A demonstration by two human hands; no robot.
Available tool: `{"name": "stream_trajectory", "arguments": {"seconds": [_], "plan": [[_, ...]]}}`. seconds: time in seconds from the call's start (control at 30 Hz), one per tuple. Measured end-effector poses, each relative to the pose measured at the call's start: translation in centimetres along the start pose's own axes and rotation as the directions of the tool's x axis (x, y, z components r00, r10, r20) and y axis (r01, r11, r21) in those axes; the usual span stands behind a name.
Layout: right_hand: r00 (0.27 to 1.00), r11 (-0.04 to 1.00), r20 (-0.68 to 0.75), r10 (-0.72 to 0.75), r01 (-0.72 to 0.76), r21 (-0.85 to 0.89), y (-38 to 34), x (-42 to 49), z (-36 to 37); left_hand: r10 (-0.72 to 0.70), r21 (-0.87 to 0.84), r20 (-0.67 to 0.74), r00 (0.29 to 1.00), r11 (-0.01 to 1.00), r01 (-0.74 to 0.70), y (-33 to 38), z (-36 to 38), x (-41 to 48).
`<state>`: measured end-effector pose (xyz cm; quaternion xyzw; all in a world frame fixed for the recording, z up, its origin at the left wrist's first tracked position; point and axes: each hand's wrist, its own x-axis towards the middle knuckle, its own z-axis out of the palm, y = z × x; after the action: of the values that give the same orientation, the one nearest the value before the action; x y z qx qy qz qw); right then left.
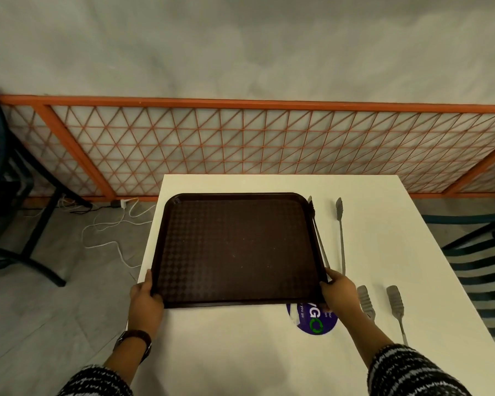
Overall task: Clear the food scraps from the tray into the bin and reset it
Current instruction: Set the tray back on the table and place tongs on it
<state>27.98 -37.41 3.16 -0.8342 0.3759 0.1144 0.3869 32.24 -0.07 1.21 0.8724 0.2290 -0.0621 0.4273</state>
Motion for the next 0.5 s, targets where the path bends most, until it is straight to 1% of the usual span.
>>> {"name": "stream_trajectory", "arguments": {"seconds": [0.1,0.17,0.23,0.27,0.33,0.43,0.5], "plan": [[0.988,0.995,-0.132,-0.079,0.070,-0.071,-0.5,-0.2,-0.5,0.029,0.041,-0.093,0.995,0.999,-0.026,-0.7,0.2,-0.4],[0.964,0.988,-0.222,-0.144,0.127,-0.087,-1.0,0.0,-1.3,0.129,0.138,-0.182,0.975,0.985,-0.105,-1.2,0.5,-1.0],[0.947,0.973,-0.258,-0.192,0.150,-0.176,-1.5,0.7,-1.4,0.203,0.242,-0.219,0.954,0.959,-0.148,-2.0,1.1,-1.8],[0.947,0.968,-0.257,-0.192,0.139,-0.210,-1.7,1.2,-1.4,0.211,0.269,-0.229,0.950,0.952,-0.147,-2.2,1.4,-2.1],[0.961,0.971,-0.238,-0.139,0.084,-0.226,-1.9,2.1,-1.1,0.217,0.304,-0.228,0.949,0.942,-0.142,-2.7,2.0,-2.7],[0.974,0.986,-0.214,-0.068,0.034,-0.162,-2.0,3.5,-0.3,0.253,0.341,-0.203,0.946,0.924,-0.174,-3.2,2.4,-2.9],[0.972,0.988,-0.225,-0.061,0.026,-0.155,-1.8,4.4,0.2,0.258,0.370,-0.200,0.945,0.913,-0.171,-3.5,2.6,-2.7]]}}
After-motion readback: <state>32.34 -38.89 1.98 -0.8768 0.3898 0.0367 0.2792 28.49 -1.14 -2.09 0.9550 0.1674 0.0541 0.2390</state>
